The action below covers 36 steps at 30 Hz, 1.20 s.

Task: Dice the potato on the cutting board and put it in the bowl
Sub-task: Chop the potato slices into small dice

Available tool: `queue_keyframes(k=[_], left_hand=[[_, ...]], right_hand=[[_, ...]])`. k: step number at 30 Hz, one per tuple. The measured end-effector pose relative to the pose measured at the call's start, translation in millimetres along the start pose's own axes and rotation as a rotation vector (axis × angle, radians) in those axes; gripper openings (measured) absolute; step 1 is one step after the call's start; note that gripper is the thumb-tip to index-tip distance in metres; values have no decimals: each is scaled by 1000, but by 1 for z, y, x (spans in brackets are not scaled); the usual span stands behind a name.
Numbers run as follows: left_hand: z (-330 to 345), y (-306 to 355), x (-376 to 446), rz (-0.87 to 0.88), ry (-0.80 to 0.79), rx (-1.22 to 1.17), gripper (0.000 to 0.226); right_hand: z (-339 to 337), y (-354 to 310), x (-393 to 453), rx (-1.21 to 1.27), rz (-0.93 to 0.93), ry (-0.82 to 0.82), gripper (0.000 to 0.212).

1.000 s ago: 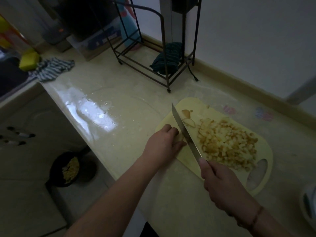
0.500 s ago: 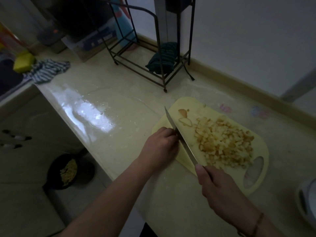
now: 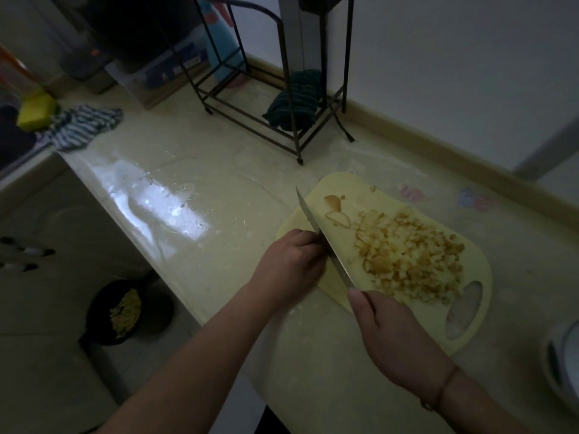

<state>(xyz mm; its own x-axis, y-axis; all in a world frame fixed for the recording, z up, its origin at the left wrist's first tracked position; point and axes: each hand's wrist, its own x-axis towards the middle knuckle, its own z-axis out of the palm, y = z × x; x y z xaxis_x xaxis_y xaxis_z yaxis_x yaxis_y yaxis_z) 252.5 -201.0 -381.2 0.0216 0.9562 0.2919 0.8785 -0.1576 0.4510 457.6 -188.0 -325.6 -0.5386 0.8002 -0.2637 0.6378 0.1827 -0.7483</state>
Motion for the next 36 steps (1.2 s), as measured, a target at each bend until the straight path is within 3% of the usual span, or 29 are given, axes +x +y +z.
queue_keyframes(k=[9,14,30,36], left_hand=[[4,0,-5,18,47,29,10],[-5,5,-7,9,33,38,18],[0,-1,-11,-19,16,59,22],[0,-2,-11,-16,8,64,25]], right_hand=[[-18,10,-2,91,48,6,57],[-15,3,-9,178,25,-48,59],[-13,19,-23,1,-17,-51,60],[-1,0,14,-70,-70,-70,48]])
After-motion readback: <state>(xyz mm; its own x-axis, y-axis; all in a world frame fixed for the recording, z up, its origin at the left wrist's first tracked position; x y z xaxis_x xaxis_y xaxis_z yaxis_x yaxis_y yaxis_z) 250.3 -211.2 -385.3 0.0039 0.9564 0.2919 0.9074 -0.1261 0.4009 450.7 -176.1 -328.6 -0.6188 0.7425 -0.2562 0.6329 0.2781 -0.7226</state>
